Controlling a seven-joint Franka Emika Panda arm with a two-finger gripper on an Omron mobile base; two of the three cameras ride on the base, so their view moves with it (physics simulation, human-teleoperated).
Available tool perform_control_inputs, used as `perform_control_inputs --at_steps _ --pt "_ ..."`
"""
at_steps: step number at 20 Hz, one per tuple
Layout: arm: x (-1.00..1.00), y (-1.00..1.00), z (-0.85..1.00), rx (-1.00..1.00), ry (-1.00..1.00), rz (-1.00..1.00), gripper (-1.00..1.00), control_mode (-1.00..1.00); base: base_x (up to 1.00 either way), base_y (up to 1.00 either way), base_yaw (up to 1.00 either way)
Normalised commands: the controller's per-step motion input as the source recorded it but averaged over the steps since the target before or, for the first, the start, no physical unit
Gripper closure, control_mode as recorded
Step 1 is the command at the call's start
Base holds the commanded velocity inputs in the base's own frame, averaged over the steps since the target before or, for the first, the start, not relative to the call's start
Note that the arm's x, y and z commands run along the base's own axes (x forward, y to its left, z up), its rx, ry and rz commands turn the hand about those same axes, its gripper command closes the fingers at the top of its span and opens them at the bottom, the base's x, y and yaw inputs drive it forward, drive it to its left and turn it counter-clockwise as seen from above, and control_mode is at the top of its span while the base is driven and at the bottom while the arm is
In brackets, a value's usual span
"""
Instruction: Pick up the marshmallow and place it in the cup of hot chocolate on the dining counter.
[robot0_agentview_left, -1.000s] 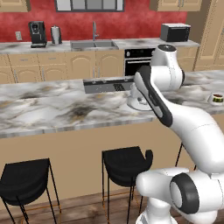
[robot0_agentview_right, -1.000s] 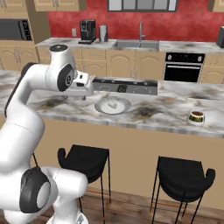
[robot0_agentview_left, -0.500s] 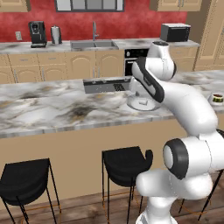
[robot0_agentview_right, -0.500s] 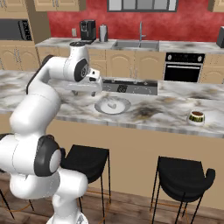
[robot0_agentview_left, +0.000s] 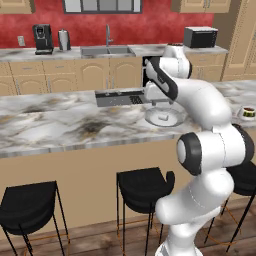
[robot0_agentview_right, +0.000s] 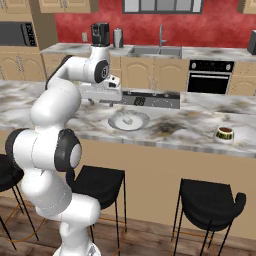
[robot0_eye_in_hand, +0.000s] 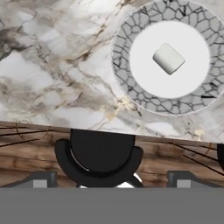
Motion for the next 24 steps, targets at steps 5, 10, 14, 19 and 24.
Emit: perform_control_inputs --at_steps 5,10,14,19,24 --pt "0.30 -0.22 -0.26 0.02 0.04 0.00 -1.00 -1.00 0.00 0.00 0.00" --pt "0.06 -0.33 -0.26 0.00 0.05 0.04 -1.00 -1.00 0.00 0.00 0.00" --pt "0.32 -0.19 -0.30 -0.02 0.02 0.06 -1.00 -1.00 0.00 0.00 0.00" --pt "0.63 -0.13 -0.38 0.00 0.05 0.13 -1.00 -1.00 0.00 0.00 0.00" --pt "0.63 -0.19 -0.25 0.00 0.02 0.15 -1.00 -1.00 0.00 0.00 0.00"
